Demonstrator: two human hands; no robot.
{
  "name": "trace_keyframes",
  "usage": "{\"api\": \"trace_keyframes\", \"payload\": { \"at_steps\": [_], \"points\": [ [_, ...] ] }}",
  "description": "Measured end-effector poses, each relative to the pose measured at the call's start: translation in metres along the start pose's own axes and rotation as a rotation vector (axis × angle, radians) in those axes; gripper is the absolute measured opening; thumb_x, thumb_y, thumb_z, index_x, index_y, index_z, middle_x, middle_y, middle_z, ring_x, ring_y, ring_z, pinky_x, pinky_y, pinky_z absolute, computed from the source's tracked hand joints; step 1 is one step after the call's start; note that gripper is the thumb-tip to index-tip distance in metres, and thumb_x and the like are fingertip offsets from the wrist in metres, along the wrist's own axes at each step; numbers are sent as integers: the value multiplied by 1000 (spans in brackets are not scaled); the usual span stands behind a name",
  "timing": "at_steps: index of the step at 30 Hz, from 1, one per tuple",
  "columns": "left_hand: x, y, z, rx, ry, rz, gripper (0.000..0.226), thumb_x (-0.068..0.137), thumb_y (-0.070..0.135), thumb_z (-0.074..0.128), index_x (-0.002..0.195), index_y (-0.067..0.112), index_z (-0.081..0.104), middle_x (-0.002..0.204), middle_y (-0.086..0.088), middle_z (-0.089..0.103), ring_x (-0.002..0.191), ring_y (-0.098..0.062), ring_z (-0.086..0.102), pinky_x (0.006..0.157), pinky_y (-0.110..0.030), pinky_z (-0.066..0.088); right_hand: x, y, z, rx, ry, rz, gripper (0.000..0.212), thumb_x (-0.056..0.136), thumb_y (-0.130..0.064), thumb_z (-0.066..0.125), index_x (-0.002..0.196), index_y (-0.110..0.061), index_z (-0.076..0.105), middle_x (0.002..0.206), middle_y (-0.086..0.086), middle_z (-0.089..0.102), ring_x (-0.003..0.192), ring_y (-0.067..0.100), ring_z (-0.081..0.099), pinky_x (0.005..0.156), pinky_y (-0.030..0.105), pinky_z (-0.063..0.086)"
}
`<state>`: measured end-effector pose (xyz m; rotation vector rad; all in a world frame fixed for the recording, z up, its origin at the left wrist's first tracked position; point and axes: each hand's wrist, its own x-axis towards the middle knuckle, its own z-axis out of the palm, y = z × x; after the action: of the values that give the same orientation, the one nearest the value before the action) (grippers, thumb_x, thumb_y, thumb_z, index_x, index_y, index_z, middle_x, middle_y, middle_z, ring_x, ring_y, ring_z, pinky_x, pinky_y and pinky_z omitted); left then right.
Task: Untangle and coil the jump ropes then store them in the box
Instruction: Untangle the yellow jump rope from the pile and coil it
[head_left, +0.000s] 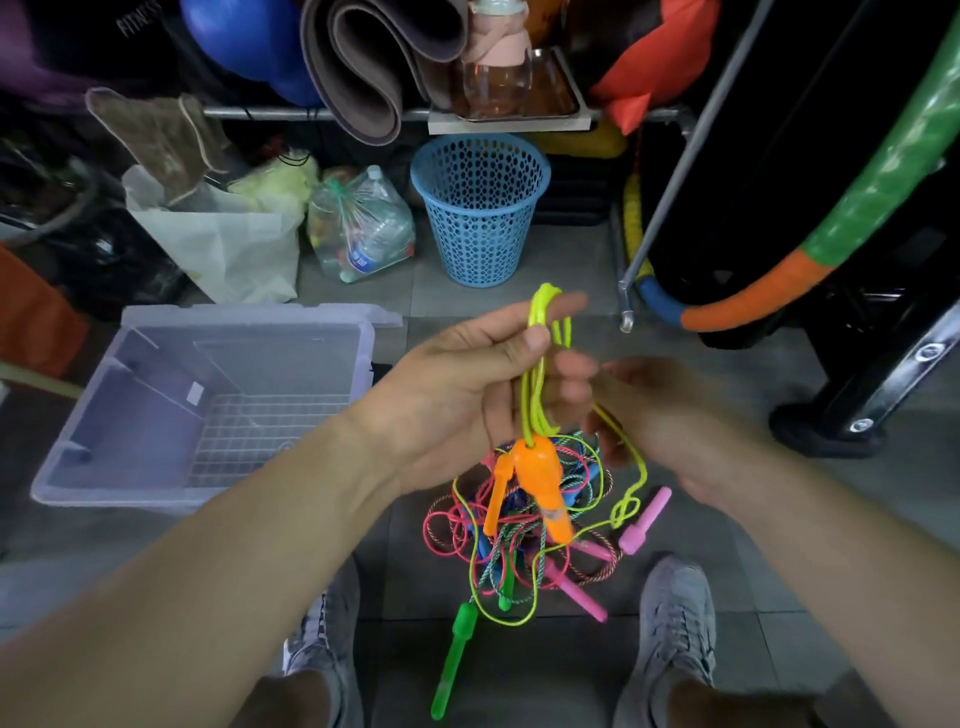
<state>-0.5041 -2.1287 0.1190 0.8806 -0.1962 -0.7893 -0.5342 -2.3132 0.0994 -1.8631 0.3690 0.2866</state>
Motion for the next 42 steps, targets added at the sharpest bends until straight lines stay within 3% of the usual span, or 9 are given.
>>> {"api": "trace_keyframes", "payload": {
  "at_steps": [7, 10, 13, 18, 22, 26, 31, 37, 42],
  "points": [
    [7, 7, -8, -116, 174, 189, 25, 92, 4, 49, 112, -3, 62, 123, -24, 67, 115, -32, 67, 93, -32, 57, -6, 5, 10, -162, -199, 45, 26, 100, -30, 55, 89, -14, 71, 72, 13, 69, 51, 17, 61, 54, 28, 54],
    [8, 7, -11, -82, 296, 258, 18, 96, 2, 48, 106, -3, 63, 130, -27, 62, 121, -34, 64, 97, -38, 56, -15, 5, 11, -442, -339, -120, 19, 99, -38, 54, 92, -28, 69, 76, 10, 69, 54, 22, 63, 54, 35, 55],
    [8, 5, -20, 182, 427, 294, 14, 99, 4, 51, 105, 4, 64, 129, -21, 64, 123, -30, 63, 100, -52, 52, -22, 3, 11, -683, -372, -381, 26, 95, -39, 57, 70, -34, 57, 63, 2, 56, 57, 19, 53, 58, 41, 48],
    [4, -10, -15, 676, 349, 182, 24, 100, 4, 54, 114, 20, 63, 106, -12, 75, 89, -28, 70, 91, -60, 50, -26, -10, 5, -355, -397, -407, 27, 88, -27, 64, 65, -13, 58, 52, -4, 43, 51, 9, 39, 51, 34, 33],
    [0, -19, -14, 905, 180, 2, 23, 104, 19, 50, 120, 11, 64, 86, -1, 74, 70, -14, 68, 70, -26, 49, -10, -10, -11, -56, -246, -384, 22, 70, -27, 60, 63, -6, 57, 54, 6, 46, 55, 20, 40, 53, 38, 32],
    [-2, -15, -8, 686, 77, -133, 28, 105, 18, 47, 127, 13, 63, 105, -10, 74, 72, -19, 65, 76, -34, 50, -1, -12, -25, 270, -58, -396, 16, 77, -12, 62, 63, -15, 68, 56, 3, 50, 55, 12, 45, 56, 20, 43],
    [-4, -10, -3, 364, -87, -206, 27, 94, 11, 52, 116, 3, 65, 102, -22, 71, 79, -25, 66, 79, -31, 55, 4, -6, -24, 102, 152, -369, 9, 88, -21, 73, 79, -22, 71, 56, -13, 55, 57, 4, 50, 55, 21, 47],
    [-1, -9, -1, 214, -125, -80, 24, 88, 5, 43, 99, 1, 64, 98, -25, 70, 85, -30, 69, 81, -30, 55, -4, -10, -10, 232, -129, -62, 29, 97, -31, 60, 72, -15, 62, 53, -6, 59, 46, 10, 49, 48, 27, 31],
    [1, -11, -1, 127, -158, -83, 25, 90, 3, 42, 107, -3, 59, 98, -23, 69, 84, -29, 67, 82, -33, 54, -5, -16, -4, 384, -154, 37, 31, 98, -30, 55, 70, -18, 53, 46, -3, 52, 42, 13, 48, 50, 27, 21]
  ]
}}
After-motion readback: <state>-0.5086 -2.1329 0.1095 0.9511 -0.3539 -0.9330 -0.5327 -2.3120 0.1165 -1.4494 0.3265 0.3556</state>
